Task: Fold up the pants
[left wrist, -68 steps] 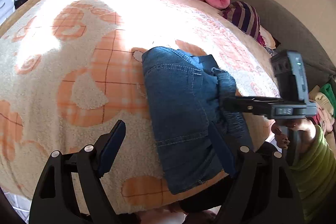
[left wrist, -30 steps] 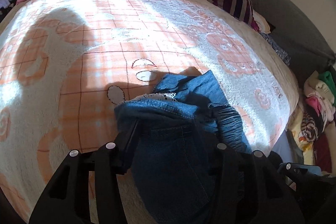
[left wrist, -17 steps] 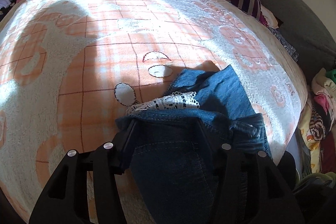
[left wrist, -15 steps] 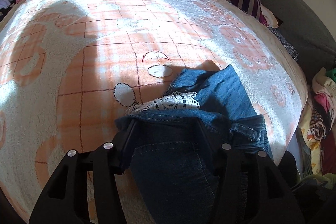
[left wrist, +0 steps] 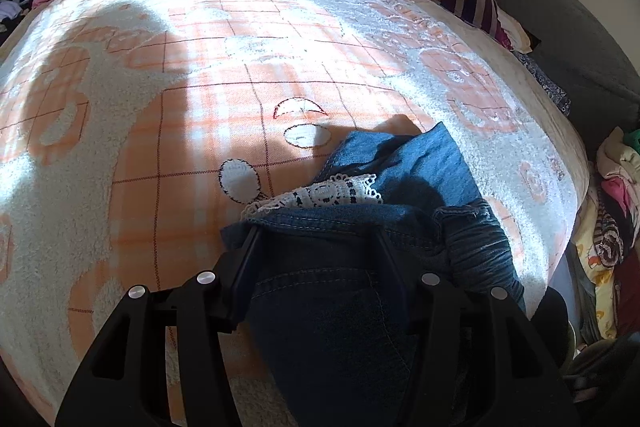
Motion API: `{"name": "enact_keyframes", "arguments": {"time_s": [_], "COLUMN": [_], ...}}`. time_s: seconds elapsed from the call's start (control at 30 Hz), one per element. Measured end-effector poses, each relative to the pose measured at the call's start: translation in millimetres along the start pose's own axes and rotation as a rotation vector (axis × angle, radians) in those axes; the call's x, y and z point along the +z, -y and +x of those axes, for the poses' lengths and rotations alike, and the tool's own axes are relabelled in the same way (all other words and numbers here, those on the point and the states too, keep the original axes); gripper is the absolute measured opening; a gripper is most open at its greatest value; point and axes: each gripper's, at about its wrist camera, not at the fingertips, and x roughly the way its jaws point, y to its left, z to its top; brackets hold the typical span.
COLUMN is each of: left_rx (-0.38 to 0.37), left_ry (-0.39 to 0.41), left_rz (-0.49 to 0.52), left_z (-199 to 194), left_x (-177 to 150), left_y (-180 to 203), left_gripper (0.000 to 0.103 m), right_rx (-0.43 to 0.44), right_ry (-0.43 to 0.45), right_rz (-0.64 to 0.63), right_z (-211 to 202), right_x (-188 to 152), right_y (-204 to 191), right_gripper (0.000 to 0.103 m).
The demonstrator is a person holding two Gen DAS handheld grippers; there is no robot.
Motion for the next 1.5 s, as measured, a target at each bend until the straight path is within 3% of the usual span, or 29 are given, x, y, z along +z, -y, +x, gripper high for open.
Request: {"name": "enact_keyframes", "arguments": {"time_s": [0.1, 0.27, 0.47, 0.73, 0.77, 0.8, 0.83, 0.9, 1.07, 1.17, 1.33, 1.5], "left_rx": [0.007, 0.017, 0.017, 0.041, 0.042, 0.047, 0.052, 0.05, 0.052, 0.054, 0.074, 0.088], "left_ry": [0.002, 0.017, 0.054, 0.117, 0.126, 0.136, 0.146, 0.169, 0.21, 0.228, 0.208, 0.161], "left_rz": [-0.001, 0.003, -0.002, 0.017, 0.016, 0.017, 0.017, 0.023, 0.021, 0.011, -0.014, -0.075], "left_z": [1.2, 1.5, -13.0, -46.6, -52.1, -56.8, -60.2, -70.7, -93.3, -105.1, -106.0, -89.8], "left_x": [-0.3, -2.7, -2.5, -6.7, -7.6, -8.6, -9.5, -11.1, -18.8, -26.4, -40.5, -53.0], "left_y": [0.7, 1.6, 4.3, 13.6, 14.5, 15.0, 16.2, 19.0, 22.8, 22.4, 15.1, -2.0], "left_gripper": [0.053, 0.053, 0.053, 0.053, 0.054, 0.078, 0.091, 0.09, 0.091, 0.096, 0.098, 0.098], "right_rx": [0.007, 0.03, 0.026, -0.123, -0.143, -0.164, -0.184, -0.206, -0.258, -0.3, -0.378, -0.366], "right_ry": [-0.101, -0.074, 0.096, 0.259, 0.269, 0.278, 0.287, 0.296, 0.302, 0.299, 0.274, 0.21], "right_rz": [0.078, 0.113, 0.152, 0.247, 0.257, 0.27, 0.285, 0.31, 0.366, 0.407, 0.468, 0.533], "right_z": [32.0, 14.2, -48.4, -118.0, -121.1, -125.9, -128.8, -136.0, -133.4, -128.6, -119.3, -101.9], "right_x": [-13.2, -15.2, -9.8, -14.8, -15.0, -16.0, -18.3, -20.9, -28.4, -37.2, -43.0, -52.7], "right_y": [8.3, 14.3, 20.4, 59.1, 63.4, 68.4, 73.0, 79.9, 91.3, 96.1, 112.0, 133.0], "right_gripper": [0.023, 0.026, 0.04, 0.066, 0.07, 0.072, 0.073, 0.079, 0.084, 0.085, 0.085, 0.085]}}
